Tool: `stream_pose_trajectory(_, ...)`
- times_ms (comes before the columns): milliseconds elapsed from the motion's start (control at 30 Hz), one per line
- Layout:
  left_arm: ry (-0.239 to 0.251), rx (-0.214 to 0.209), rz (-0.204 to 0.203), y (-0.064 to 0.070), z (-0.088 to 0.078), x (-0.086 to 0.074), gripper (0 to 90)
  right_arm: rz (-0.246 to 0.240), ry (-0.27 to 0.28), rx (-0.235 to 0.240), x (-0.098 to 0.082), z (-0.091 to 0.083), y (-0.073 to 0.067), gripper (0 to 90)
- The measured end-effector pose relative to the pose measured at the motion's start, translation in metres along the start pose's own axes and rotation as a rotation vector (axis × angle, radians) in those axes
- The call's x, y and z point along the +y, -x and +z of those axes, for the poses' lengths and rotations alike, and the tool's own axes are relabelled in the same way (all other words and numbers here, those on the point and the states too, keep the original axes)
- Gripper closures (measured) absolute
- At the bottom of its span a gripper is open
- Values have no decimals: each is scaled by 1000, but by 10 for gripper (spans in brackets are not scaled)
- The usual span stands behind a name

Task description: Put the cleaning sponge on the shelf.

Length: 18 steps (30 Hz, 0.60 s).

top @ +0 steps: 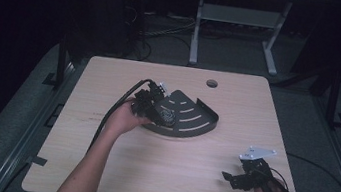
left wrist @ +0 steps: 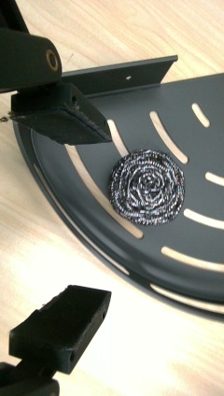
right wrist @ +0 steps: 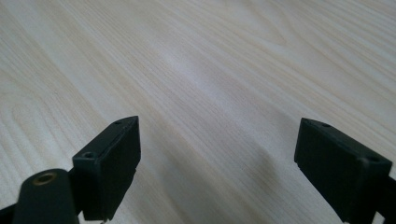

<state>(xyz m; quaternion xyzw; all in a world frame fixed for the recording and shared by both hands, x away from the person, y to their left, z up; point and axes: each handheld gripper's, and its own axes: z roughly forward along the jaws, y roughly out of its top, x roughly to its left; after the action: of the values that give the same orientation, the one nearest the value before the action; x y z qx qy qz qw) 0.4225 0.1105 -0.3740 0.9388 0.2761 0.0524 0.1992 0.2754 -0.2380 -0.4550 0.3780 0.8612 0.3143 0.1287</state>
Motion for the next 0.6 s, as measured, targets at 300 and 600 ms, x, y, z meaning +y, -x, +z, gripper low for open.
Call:
stream_pose_trajectory(300, 6, -12, 23, 8, -5, -8, 197, 2, -5, -5, 0, 1, 0, 140)
stream_pose_trajectory(600, 26, -24, 24, 17, -8, -21, 200, -9, -18, -3, 2, 4, -2, 141)
